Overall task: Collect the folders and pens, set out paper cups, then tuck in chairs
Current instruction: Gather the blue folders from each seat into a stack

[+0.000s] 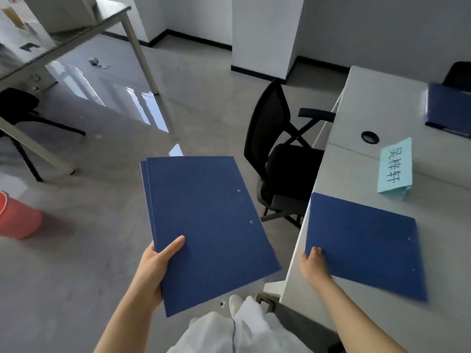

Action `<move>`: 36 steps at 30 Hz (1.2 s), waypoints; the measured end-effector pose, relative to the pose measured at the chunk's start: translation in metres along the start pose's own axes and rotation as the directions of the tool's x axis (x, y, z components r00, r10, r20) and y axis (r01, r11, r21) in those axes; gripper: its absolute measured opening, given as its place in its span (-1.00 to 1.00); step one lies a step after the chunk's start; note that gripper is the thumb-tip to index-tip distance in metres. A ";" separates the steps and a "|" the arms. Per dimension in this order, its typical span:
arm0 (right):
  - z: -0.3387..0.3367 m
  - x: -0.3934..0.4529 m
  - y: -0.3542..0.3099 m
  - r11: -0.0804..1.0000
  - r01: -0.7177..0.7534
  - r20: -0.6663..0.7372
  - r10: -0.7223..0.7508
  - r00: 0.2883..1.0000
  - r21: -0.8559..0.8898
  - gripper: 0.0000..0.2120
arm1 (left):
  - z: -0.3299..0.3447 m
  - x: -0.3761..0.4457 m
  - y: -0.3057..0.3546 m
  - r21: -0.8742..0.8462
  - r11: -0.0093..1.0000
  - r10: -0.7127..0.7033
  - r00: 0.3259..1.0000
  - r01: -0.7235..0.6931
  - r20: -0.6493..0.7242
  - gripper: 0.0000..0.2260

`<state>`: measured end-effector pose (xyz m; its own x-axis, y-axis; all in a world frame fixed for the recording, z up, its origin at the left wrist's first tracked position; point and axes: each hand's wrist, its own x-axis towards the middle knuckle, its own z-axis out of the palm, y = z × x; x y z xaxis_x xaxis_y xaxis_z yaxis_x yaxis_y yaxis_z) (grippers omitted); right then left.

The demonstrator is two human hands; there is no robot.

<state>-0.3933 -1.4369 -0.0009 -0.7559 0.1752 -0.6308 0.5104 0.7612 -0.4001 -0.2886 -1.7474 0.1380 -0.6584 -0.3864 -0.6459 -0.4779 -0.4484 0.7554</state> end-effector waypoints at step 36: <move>-0.006 -0.048 -0.133 -0.595 0.170 0.030 0.311 0.950 0.786 -0.63 | 0.039 0.167 0.138 0.237 0.971 -0.061 0.941 -0.021 0.333 -0.71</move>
<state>-0.4272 -1.5429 0.0860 -0.5468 0.3848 -0.7436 -0.1100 -0.9134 -0.3918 -0.4875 -1.8421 0.1383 -0.7842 -0.0677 -0.6168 -0.5880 -0.2363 0.7736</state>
